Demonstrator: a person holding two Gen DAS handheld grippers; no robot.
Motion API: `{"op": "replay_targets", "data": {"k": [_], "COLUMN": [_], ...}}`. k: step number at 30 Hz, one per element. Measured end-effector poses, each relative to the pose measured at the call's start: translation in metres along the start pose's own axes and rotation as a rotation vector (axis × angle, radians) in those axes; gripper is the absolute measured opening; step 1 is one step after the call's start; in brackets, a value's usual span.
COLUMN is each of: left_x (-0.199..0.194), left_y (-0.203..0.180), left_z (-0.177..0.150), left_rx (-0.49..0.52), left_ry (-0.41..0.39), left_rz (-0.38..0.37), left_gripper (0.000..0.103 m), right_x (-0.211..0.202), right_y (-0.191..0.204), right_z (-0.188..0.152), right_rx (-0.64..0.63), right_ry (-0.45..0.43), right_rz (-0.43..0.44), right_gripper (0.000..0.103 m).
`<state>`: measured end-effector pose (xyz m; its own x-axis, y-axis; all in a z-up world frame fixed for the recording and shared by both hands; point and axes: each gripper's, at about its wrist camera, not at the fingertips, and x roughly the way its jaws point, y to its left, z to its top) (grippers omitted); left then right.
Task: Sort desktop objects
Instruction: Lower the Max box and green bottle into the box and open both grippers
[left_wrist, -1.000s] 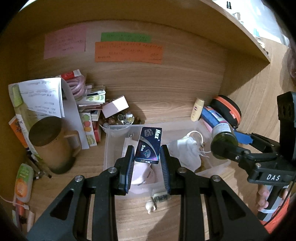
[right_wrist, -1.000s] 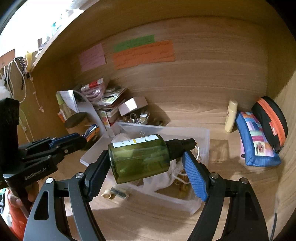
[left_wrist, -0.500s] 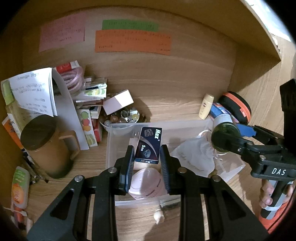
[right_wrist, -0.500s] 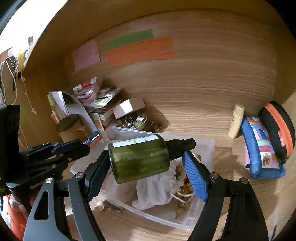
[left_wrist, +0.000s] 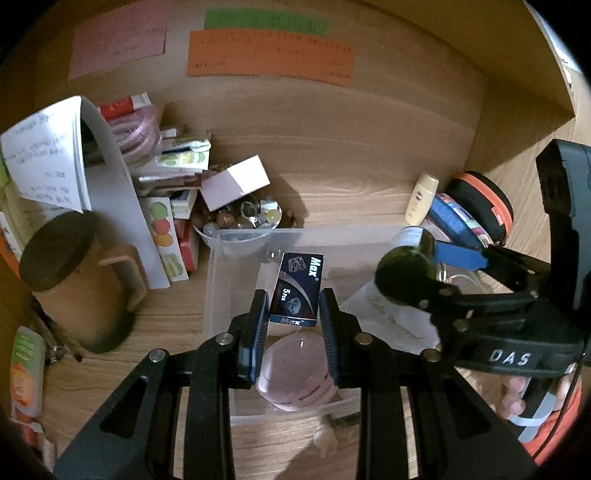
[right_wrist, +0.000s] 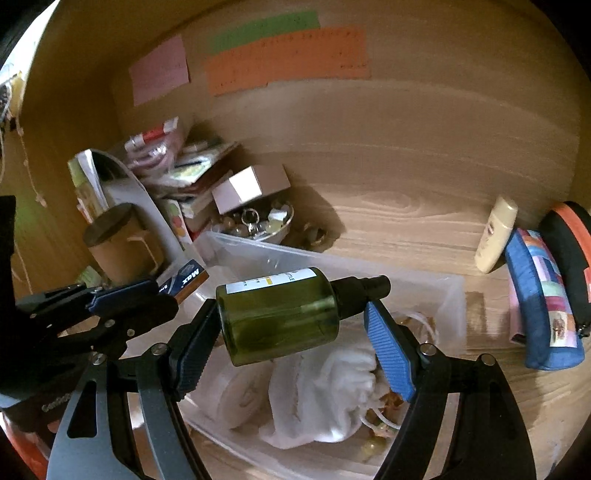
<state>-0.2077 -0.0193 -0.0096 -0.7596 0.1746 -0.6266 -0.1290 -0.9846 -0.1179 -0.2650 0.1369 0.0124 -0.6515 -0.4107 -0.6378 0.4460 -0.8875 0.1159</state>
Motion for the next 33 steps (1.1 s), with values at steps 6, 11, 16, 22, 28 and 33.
{"op": "replay_targets", "data": {"k": [6, 11, 16, 22, 28, 33], "left_x": [0.008, 0.016, 0.021, 0.027, 0.029, 0.029], "left_y": [0.002, 0.008, 0.008, 0.009, 0.01, 0.01], "left_z": [-0.002, -0.003, -0.005, -0.006, -0.007, -0.007], "left_rx": [-0.003, -0.028, -0.028, -0.026, -0.029, -0.023], "left_ry": [0.012, 0.033, 0.047, 0.063, 0.069, 0.067], "left_rz": [0.008, 0.002, 0.007, 0.018, 0.024, 0.027], "left_gripper": [0.027, 0.027, 0.027, 0.027, 0.027, 0.027], "right_x": [0.012, 0.02, 0.025, 0.028, 0.029, 0.03], "right_y": [-0.001, -0.002, -0.004, -0.004, 0.003, 0.007], "right_z": [-0.002, -0.004, -0.006, -0.007, -0.009, -0.01], "right_rx": [-0.001, 0.0, -0.003, -0.015, -0.051, -0.076], "right_ry": [0.025, 0.042, 0.05, 0.057, 0.064, 0.07], "right_rz": [-0.019, -0.048, -0.086, -0.107, -0.139, -0.163], "right_gripper": [0.076, 0.076, 0.076, 0.076, 0.077, 0.077]}}
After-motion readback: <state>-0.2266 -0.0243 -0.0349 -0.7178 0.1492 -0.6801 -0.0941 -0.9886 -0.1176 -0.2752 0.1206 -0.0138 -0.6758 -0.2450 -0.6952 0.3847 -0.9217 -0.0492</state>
